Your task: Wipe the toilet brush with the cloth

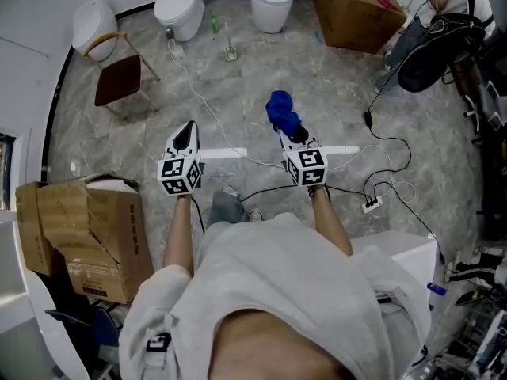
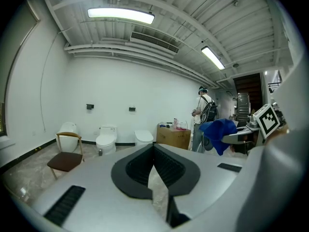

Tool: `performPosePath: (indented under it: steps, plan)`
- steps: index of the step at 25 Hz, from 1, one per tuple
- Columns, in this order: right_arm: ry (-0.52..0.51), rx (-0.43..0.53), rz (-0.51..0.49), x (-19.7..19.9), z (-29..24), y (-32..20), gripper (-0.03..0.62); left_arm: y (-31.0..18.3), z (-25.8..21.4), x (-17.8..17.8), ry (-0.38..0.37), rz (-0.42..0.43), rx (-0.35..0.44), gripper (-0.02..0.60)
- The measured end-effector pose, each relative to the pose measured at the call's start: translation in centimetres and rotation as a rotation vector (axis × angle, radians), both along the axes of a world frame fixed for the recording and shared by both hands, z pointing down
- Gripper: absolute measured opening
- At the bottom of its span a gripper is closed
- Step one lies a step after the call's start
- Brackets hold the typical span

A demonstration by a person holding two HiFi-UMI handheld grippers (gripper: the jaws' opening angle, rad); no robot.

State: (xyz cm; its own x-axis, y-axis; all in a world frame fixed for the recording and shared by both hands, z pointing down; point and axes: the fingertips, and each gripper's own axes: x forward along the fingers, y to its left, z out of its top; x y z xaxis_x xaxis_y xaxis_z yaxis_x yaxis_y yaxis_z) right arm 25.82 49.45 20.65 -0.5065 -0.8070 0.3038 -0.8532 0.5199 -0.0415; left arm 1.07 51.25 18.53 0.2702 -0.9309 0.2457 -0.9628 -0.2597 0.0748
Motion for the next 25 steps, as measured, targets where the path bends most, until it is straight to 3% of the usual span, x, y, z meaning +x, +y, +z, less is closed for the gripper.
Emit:
performPosePath:
  steps: [10,25]
  plan:
    - [0.035,-0.018,-0.011,-2.3,1.9,-5.9,0.11,-5.6,2.6,-2.2,0.027,-0.007,-0.02,0.018]
    - [0.063,-0.04,0.022,-10.1,1.6,-22.9,0.11,-23.4,3.2,-9.9,0.066,0.027,-0.039,0.018]
